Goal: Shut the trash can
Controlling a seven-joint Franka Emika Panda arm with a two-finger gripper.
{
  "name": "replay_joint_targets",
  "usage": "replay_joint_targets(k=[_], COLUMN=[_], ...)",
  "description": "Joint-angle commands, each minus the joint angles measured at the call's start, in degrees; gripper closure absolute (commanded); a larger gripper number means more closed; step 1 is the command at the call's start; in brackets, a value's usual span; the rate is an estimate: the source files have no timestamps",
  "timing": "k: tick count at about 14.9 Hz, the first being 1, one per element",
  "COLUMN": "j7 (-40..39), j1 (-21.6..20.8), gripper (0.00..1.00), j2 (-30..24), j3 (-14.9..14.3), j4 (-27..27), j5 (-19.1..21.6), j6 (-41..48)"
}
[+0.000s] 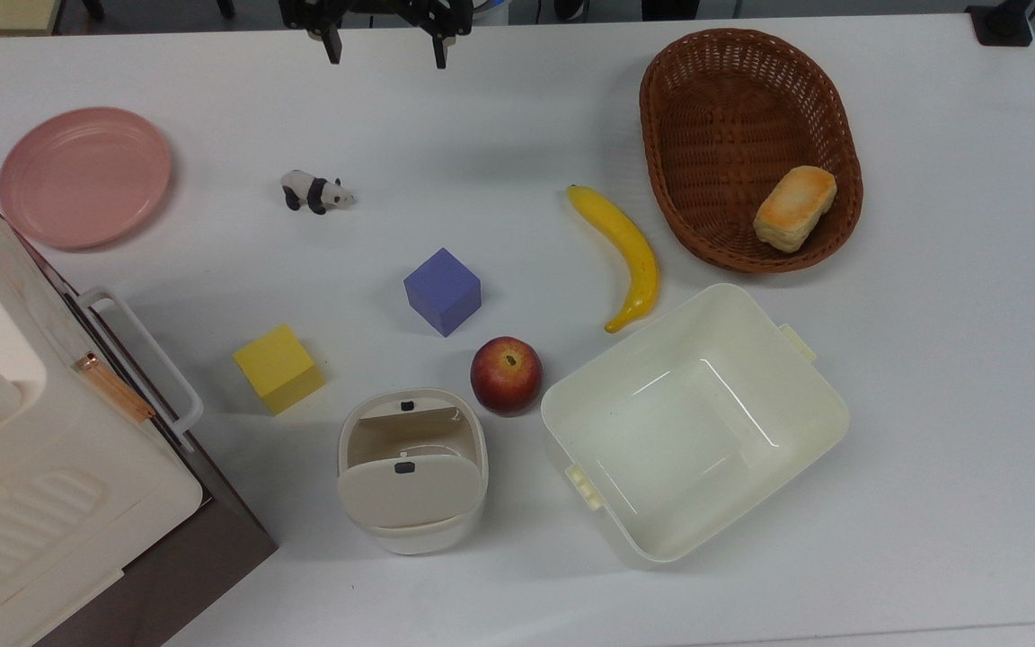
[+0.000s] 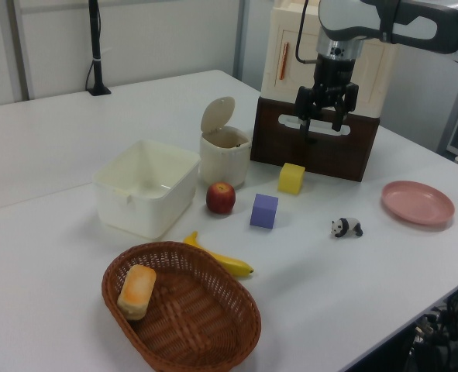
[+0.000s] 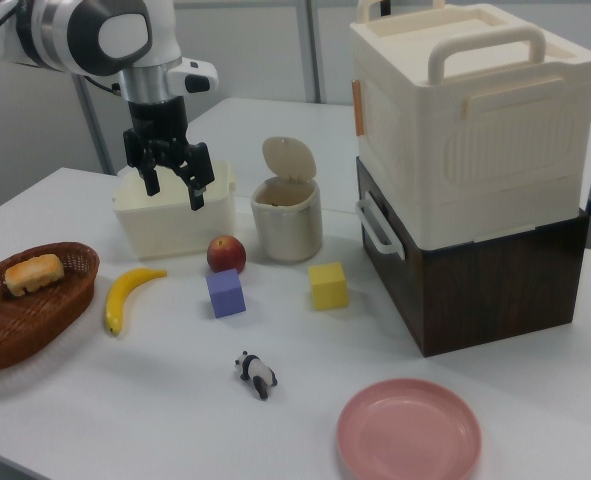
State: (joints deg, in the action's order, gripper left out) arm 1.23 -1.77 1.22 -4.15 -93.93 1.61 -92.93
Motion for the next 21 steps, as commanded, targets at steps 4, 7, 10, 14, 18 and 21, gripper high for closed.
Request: replay_joint_targets(k=[4,7,10,14,18,21], j7=[-0.17,0.00,-0.09,-0.18,0.35,-0.09], j1=[0.63,0.45,0.45,0.36,0.71,1.07], gripper=[0.00,0.00,0.00,0.00,0.00,0.00], j2=[-0.69,-0.25,-0.08,0.28,0.27,0.45], j3=[0.73,0.81,0.81,2.56,4.07,3.98], j4=[0.15,0.15,0.23,0.94,0.76,0.67], j5=[1.20,0.76,0.85,-0.20,-2.05,-2.31], j6=[0.74,0.39,0.38,0.30,-0.14,-1.02])
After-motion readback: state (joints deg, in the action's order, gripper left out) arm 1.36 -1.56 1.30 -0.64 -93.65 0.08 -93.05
